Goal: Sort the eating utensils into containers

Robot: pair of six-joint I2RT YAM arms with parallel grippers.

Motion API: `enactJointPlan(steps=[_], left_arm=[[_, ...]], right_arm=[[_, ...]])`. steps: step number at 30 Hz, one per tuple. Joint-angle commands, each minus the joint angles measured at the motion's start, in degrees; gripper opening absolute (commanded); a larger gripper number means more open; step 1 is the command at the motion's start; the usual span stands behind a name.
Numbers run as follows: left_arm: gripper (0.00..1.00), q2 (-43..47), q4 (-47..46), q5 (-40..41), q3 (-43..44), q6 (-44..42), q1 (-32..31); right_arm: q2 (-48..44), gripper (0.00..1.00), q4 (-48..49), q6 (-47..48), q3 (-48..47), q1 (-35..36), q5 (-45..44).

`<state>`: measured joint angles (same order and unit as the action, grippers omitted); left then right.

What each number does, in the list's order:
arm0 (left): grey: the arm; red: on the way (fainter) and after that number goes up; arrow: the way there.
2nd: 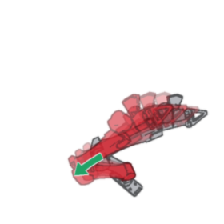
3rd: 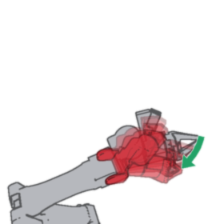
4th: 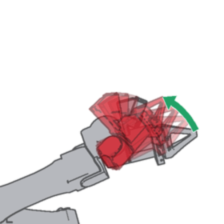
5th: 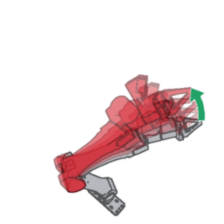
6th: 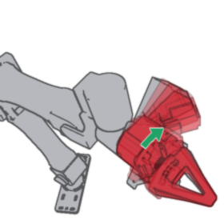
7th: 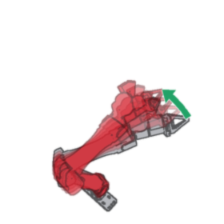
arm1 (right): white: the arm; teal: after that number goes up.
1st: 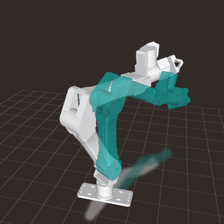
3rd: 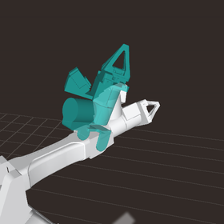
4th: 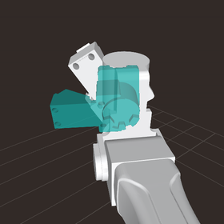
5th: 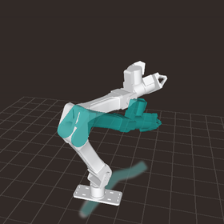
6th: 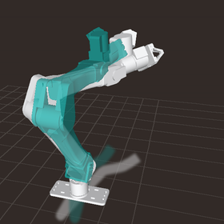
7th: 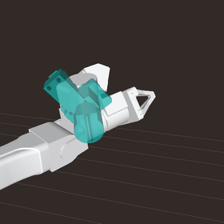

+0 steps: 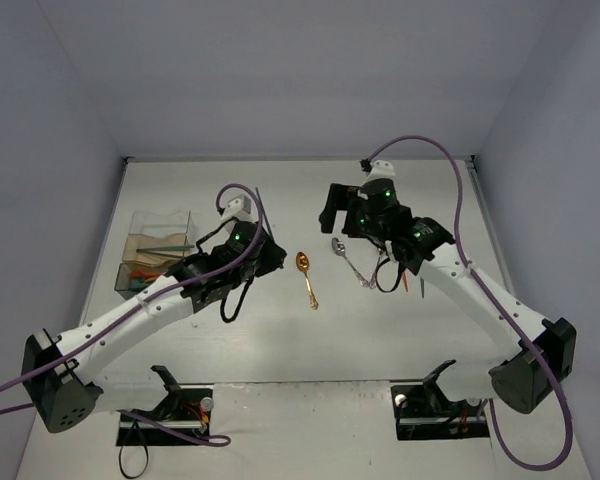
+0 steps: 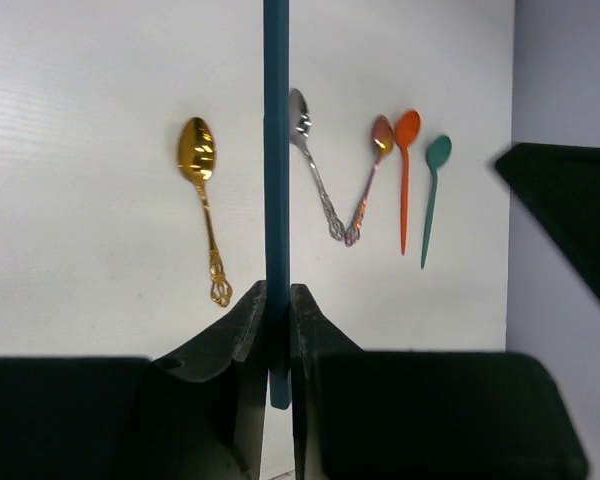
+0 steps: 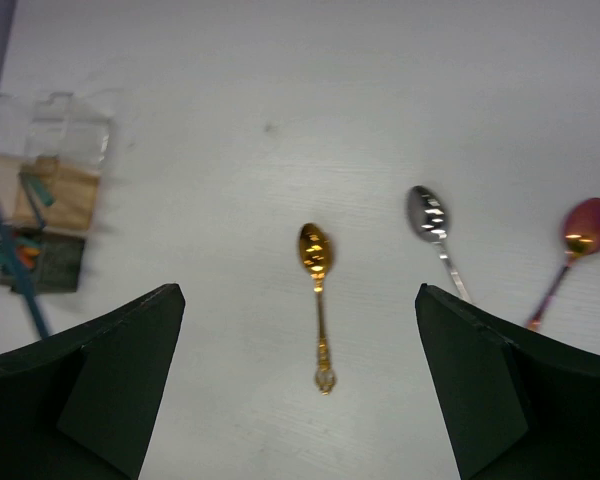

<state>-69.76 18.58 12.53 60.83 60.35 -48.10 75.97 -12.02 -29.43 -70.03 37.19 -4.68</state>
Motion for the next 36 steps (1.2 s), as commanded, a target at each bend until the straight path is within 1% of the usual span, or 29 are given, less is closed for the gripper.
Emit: enactJointPlan(steps=[1, 4, 6, 7, 10, 11, 16, 18, 20, 22, 24, 27, 31, 36], left_arm=[[0.00, 4.65, 8.07, 5.08, 0.19, 11.41, 5.74], [0.00, 6.83, 13.52, 4.97, -0.30, 16.07, 10.28], [0.00, 8.00, 16.30, 4.30, -0.19, 18.07, 14.89], [0.00, 8.21, 17.90, 3.46, -0.26, 19.32, 16.23], [0.00, 8.94, 20.54, 0.07, -0.96, 23.52, 23.91], [0.00, 8.94, 20.61, -2.29, -1.30, 24.16, 26.91], [0.00, 6.83, 20.27, -9.63, -3.26, 28.33, 36.58], [0.00, 5.48, 19.94, -11.99, -3.08, 28.13, 39.84], [0.00, 3.85, 19.30, -12.63, -2.64, 27.45, 43.08], [0.00, 1.26, 18.21, -17.17, -1.90, 26.29, 46.76], [0.00, -1.93, 17.42, -20.59, -1.23, 24.80, 48.86], [0.00, -5.18, 17.45, -22.51, 0.15, 23.78, 52.60], [0.01, -8.04, 17.42, -23.65, 1.59, 23.14, 54.84], [0.03, -12.19, 17.19, -26.25, 4.24, 21.84, 55.50]], right_arm=[[-5.15, 1.00, -3.07, 8.20, -0.48, -6.27, -5.14], [-6.61, 1.00, -5.04, 12.96, -0.44, -9.01, -6.44], [-7.74, 1.00, -5.75, 15.02, 0.02, -10.25, -7.52], [-8.64, 1.00, -5.89, 15.17, 0.23, -10.05, -8.01], [-10.15, 1.00, -5.82, 14.28, 1.26, -10.00, -6.72], [-10.64, 1.00, -5.82, 14.14, 1.47, -9.86, -6.58], [-11.73, 1.00, -5.82, 14.05, 2.71, -7.92, -6.48], [-12.47, 1.00, -5.75, 14.33, 3.19, -7.31, -7.20], [-13.04, 1.00, -5.73, 14.48, 3.59, -6.87, -7.80], [-13.47, 1.00, -5.73, 14.65, 3.84, -6.53, -8.14], [-13.82, 1.00, -5.73, 14.75, 4.10, -6.36, -8.61], [-14.20, 1.00, -5.73, 14.77, 4.41, -6.25, -9.06], [-14.60, 1.00, -5.73, 14.87, 4.67, -6.25, -9.62], [-14.71, 1.00, -5.73, 14.92, 4.95, -6.25, -9.91]])
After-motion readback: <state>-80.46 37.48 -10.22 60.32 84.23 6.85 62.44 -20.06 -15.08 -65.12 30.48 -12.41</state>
